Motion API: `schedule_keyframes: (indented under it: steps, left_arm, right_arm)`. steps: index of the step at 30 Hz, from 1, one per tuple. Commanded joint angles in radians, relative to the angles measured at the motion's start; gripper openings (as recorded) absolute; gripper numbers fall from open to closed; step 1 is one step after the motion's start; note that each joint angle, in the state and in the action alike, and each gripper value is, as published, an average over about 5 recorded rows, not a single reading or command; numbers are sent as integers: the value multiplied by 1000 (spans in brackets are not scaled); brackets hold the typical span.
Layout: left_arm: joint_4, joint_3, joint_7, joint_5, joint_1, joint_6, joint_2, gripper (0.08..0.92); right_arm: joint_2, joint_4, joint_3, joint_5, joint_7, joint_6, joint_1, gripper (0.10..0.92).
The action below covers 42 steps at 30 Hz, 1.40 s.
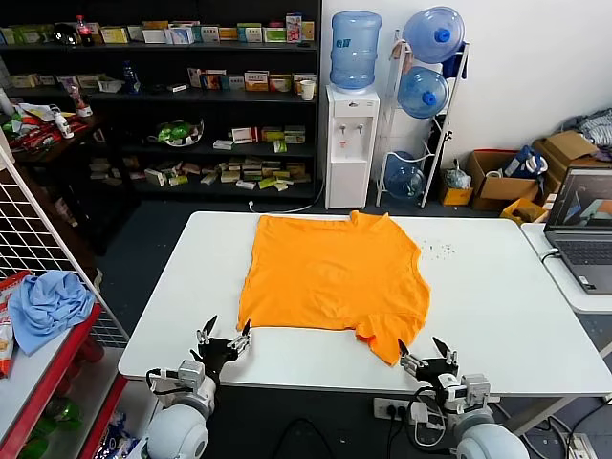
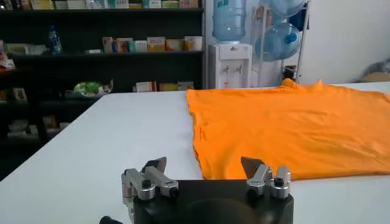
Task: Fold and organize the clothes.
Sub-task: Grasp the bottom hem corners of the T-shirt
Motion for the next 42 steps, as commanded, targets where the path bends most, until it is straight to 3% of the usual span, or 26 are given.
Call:
schedule_keyframes:
  steps: [1, 12, 17, 37, 42]
  left_arm:
    - [46, 8, 6, 29, -35, 21, -11, 823]
    - [85, 31, -4, 4, -78, 60, -18, 823]
    - [100, 39, 2, 9, -80, 60, -19, 806]
    - [42, 35, 30, 27, -24, 36, -6, 247]
    - [-10, 25, 29, 34, 9, 28, 10, 121]
  right_arm:
    - [10, -32, -15, -4, 9, -3, 29, 823]
    - [39, -77, -53, -23, 35, -21, 78, 820]
    - [47, -87, -57, -26, 46, -25, 85, 723]
    - [56, -62, -48, -70, 39, -29, 56, 154]
    - [47, -30, -32, -78, 36, -15, 25, 125]
